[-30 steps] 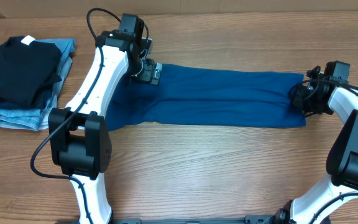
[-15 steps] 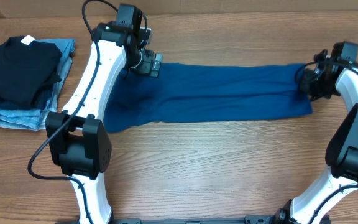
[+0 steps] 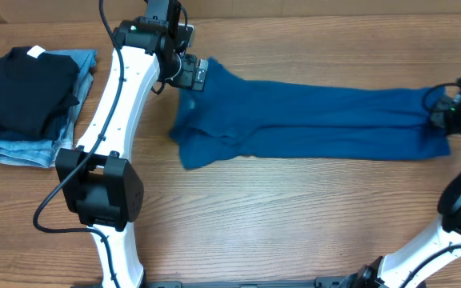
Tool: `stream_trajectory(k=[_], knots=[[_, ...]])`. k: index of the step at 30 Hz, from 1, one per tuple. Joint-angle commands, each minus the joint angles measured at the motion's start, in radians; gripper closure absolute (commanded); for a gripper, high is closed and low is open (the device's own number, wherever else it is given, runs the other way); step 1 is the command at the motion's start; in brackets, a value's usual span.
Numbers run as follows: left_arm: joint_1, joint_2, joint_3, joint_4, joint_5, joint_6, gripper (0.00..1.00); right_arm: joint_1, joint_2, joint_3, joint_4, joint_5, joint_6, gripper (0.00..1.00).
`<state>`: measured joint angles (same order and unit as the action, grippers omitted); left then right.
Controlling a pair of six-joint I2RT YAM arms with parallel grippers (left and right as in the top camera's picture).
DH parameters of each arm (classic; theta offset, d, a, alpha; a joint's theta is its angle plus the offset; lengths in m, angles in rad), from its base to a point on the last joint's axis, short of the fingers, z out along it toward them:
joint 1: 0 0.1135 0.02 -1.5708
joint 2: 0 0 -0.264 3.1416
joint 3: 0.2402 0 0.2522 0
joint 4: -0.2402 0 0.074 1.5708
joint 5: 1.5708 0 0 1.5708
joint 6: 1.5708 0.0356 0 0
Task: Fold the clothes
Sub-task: 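Fold the strip's right end leftward over the middle with the right gripper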
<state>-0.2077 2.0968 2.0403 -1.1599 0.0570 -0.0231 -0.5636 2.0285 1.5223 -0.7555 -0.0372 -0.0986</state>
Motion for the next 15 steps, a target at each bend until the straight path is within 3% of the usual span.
stream_trajectory(k=[1, 9, 15], knots=[[0.008, 0.001, 0.040, -0.003, 0.009, -0.006, 0.00, -0.008, -0.003, 0.098, -0.013, -0.027, -0.037, 0.96], [0.047, 0.001, 0.048, -0.004, -0.023, -0.006, 0.00, 0.107, -0.003, 0.280, -0.182, -0.035, -0.060, 0.96], [0.085, 0.001, 0.048, -0.004, -0.024, -0.006, 0.00, 0.262, -0.003, 0.312, -0.282, -0.035, -0.060, 0.96]])
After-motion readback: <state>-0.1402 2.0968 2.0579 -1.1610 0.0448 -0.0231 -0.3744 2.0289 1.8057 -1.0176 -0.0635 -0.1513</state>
